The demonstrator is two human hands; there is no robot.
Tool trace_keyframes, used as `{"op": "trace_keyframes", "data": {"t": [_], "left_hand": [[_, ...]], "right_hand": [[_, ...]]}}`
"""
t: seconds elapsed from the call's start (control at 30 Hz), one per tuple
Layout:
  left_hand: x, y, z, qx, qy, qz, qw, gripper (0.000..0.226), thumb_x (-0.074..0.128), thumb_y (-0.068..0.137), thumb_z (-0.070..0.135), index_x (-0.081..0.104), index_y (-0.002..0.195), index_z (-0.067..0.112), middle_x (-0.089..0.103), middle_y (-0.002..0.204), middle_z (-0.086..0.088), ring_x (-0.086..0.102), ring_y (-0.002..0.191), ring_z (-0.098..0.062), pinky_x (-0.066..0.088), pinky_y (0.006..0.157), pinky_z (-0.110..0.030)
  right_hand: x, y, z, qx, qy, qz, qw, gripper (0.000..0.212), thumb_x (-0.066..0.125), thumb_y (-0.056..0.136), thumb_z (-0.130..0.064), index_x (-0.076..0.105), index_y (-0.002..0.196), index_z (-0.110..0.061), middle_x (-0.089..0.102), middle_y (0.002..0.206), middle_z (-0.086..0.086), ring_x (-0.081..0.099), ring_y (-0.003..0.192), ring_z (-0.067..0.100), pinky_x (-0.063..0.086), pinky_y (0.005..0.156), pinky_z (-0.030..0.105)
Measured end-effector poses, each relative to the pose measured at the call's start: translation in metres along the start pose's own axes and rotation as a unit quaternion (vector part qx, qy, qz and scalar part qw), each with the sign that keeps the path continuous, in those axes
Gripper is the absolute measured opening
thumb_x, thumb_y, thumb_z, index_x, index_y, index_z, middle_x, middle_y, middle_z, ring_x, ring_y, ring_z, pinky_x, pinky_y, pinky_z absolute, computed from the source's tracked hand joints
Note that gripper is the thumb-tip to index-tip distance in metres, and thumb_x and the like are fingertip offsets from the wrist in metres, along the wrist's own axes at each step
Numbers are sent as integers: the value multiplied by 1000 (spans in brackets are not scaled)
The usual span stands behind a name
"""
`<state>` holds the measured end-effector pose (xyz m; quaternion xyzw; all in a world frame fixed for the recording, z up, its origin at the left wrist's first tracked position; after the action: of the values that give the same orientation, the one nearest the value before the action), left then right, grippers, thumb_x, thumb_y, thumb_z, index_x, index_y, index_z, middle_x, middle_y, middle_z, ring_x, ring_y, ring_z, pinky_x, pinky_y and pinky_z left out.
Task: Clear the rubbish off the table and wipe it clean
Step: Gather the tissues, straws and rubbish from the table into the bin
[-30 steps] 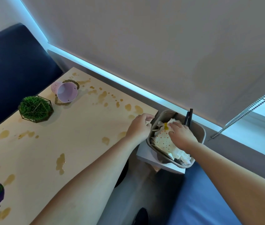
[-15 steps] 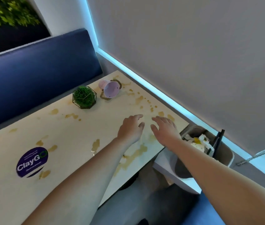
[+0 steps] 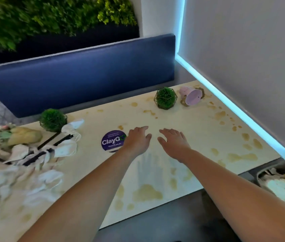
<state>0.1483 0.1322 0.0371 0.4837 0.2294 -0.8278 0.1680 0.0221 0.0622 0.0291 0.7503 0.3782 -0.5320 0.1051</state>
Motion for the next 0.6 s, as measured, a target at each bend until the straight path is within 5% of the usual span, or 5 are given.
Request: {"op": "trace_keyframes", "data": {"t": [0.2,0.4,0.6], "left_hand": [[-53,-33,-102,-47,-18,54,997,42,41,100,35,45,141,27,51,138,-7,41,128,-29,40,100,-41],[-79,-67,-210,-123,-22,79,989,41,38,102,37,45,141,29,50,139,-6,41,131,-27,39,105,-44],[-107,-82,-289,-182,-76,108,974,40,43,100,34,49,139,28,53,137,-6,47,127,-27,41,104,-45]], "right_hand": [[42,11,-106,-56,3,-19,998,50,36,102,-42,34,150,-27,34,155,-5,23,144,17,14,120,38],[84,15,-194,-88,30,-52,994,48,45,98,-36,42,145,-25,44,147,3,42,132,24,45,103,41],[117,41,-266,-160,6,-89,983,46,46,99,-41,43,143,-30,42,147,-1,36,136,20,43,104,39]]}}
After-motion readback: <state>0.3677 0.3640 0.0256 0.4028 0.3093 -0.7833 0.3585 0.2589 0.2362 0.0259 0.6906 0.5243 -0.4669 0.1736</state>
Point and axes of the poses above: each hand's wrist, its own y-axis towards the middle knuckle, its own x-axis out of the palm, z = x × y, the point moved 8 cm from there along y, towards the middle knuckle
